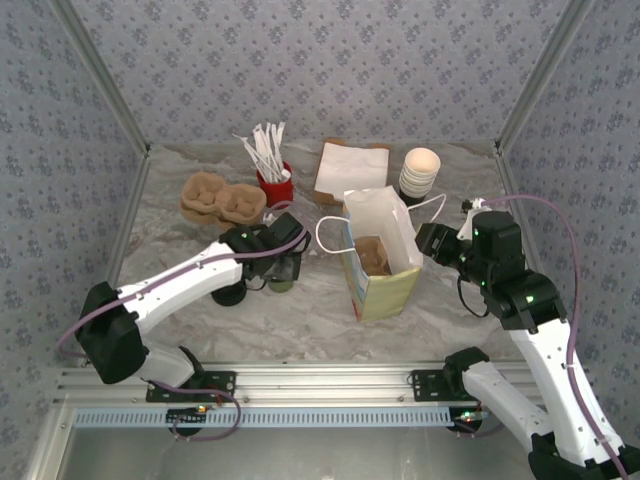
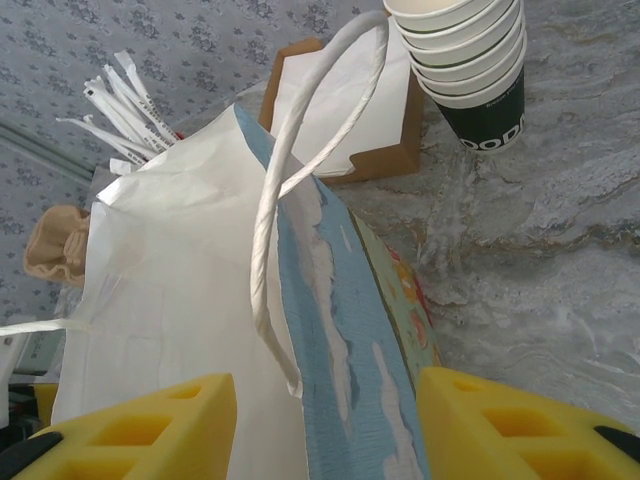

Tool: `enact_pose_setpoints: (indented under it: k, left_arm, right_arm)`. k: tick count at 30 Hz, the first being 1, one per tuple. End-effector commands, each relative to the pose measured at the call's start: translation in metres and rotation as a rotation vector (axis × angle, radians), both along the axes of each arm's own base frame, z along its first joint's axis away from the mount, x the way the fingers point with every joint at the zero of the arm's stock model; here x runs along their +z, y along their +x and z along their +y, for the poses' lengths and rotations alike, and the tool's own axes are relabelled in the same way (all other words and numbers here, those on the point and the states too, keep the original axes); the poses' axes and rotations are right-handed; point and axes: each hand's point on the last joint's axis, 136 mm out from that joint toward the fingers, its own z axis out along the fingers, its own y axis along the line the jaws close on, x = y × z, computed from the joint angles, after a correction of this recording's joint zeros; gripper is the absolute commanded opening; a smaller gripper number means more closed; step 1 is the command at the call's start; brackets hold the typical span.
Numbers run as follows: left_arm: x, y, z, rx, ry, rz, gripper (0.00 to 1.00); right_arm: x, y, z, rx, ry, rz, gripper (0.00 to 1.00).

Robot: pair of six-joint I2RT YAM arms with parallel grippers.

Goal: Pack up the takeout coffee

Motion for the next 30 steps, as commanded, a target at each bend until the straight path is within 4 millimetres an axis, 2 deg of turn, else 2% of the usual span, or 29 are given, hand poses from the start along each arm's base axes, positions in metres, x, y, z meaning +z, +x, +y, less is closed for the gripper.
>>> enact_pose_setpoints:
  k: [1,10,15,18,20,23,30]
  left_arm:
    - [0.039,0.001,0.007,-0.009,-0.004,-0.066,0.67]
    - [0.1,0.002,0.014,-0.028,-0.029,-0.143,0.67]
    - [0.146,0.005,0.019,-0.039,-0.046,-0.219,0.67]
    - [0.159,0.006,0.021,-0.044,-0.043,-0.242,0.67]
    - [0.156,0.006,0.021,-0.043,-0.038,-0.239,0.67]
    - [0.141,0.005,0.015,-0.052,-0.051,-0.209,0.67]
    - [0.08,0.003,-0.009,-0.059,-0.113,-0.112,0.67]
  right_arm:
    - [-0.001,-0.002,0.0,0.009,0.001,0.002,0.53]
    - [-0.005,0.0,0.001,0.012,0.013,0.009,0.53]
    - [-0.007,0.002,0.004,0.017,0.023,0.015,0.53]
    - [-0.006,0.002,0.006,0.023,0.032,0.018,0.53]
    - [-0.006,0.001,0.006,0.024,0.036,0.017,0.53]
    - [-0.006,0.001,0.005,0.021,0.033,0.016,0.53]
    - [-0.007,0.002,0.005,0.021,0.034,0.018,0.53]
